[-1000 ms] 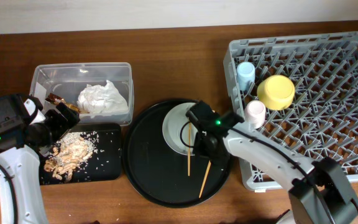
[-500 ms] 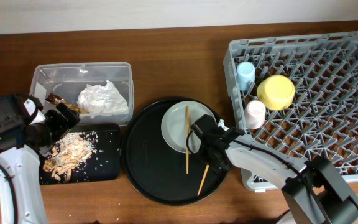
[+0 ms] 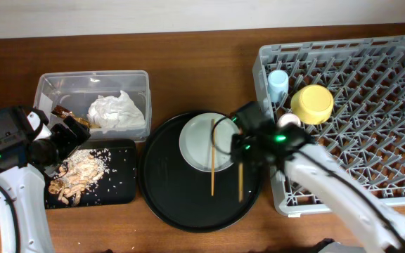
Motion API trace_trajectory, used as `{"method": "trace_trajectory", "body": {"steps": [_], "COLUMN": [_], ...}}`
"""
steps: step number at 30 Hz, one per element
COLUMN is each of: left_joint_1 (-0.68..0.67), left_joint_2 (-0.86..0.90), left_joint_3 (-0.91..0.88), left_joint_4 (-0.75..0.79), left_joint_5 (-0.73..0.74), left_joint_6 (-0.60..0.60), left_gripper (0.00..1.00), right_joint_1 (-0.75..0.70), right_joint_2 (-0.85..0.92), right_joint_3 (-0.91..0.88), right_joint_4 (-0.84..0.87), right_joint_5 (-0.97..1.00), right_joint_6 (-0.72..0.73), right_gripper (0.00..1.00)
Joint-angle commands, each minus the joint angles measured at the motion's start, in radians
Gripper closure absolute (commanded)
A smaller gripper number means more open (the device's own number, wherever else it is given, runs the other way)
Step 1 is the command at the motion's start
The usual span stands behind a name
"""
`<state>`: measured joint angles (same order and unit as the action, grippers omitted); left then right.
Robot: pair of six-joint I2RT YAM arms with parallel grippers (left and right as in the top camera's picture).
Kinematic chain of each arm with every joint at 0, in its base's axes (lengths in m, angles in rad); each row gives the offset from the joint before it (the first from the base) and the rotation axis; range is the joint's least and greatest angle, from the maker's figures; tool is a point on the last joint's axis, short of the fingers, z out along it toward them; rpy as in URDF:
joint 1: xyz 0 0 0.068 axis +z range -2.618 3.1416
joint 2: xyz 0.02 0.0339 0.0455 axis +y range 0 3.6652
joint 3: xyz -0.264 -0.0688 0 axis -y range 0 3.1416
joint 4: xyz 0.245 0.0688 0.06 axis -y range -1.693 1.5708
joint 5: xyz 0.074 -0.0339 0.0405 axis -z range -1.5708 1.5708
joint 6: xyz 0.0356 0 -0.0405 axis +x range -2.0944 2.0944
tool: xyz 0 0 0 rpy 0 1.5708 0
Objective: Sort waste into correct bins and load items into the dishwasher rack
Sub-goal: 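Grasp one wooden chopstick with the right gripper and place it in the rack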
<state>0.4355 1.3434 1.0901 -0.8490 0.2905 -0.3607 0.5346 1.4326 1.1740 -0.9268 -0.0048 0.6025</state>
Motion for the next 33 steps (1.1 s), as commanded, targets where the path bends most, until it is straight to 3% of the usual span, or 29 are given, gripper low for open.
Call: {"method": "trace_trajectory", "body": {"steps": [1, 5, 8, 11, 17, 19, 20, 21, 22, 25, 33], "left_joint_1": [0.006, 0.006, 0.006, 0.006, 0.006, 0.006, 0.006, 0.006, 0.006, 0.006, 0.006], "left_joint_2": [-0.010, -0.010, -0.010, -0.010, -0.010, -0.010, -0.010, -0.010, -0.010, -0.010, -0.010], "left_joint_3": [0.001, 0.001, 0.001, 0.001, 0.001, 0.001, 0.001, 0.001, 0.001, 0.001, 0.001], "left_joint_4": [0.001, 0.001, 0.001, 0.001, 0.001, 0.001, 0.001, 0.001, 0.001, 0.001, 0.001], "left_joint_5": [0.001, 0.000, 0.000, 0.001, 0.000, 0.000, 0.001, 0.001, 0.001, 0.000, 0.000], "left_joint_6": [-0.009, -0.009, -0.009, -0.009, -0.009, -0.009, -0.010, -0.009, -0.009, -0.009, -0.009], "left_gripper": [0.01, 0.01, 0.01, 0.01, 0.01, 0.01, 0.01, 0.01, 0.01, 0.01, 0.01], "right_joint_1": [-0.120, -0.295, -0.428, -0.562, -0.697, -0.723, -0.734, -0.738, -0.739, -0.730, -0.604], "right_joint_2": [-0.087, -0.116, -0.084, -0.020, 0.110, 0.152, 0.175, 0.185, 0.192, 0.183, 0.093], "right_joint_3": [0.081, 0.088, 0.087, 0.087, 0.087, 0.087, 0.087, 0.087, 0.088, 0.094, 0.220], "right_joint_4": [-0.039, -0.026, 0.009, 0.082, 0.175, 0.193, 0.208, 0.216, 0.226, 0.235, 0.074], "right_joint_5": [0.165, 0.383, 0.397, 0.397, 0.270, 0.262, 0.262, 0.262, 0.262, 0.232, -0.351], "right_joint_6": [-0.358, -0.752, -0.937, -0.972, -1.051, -1.050, -1.050, -1.047, -1.047, -1.033, -0.942], "right_gripper": [0.96, 0.96, 0.96, 0.96, 0.96, 0.71, 0.51, 0.06, 0.01, 0.01, 0.01]}}
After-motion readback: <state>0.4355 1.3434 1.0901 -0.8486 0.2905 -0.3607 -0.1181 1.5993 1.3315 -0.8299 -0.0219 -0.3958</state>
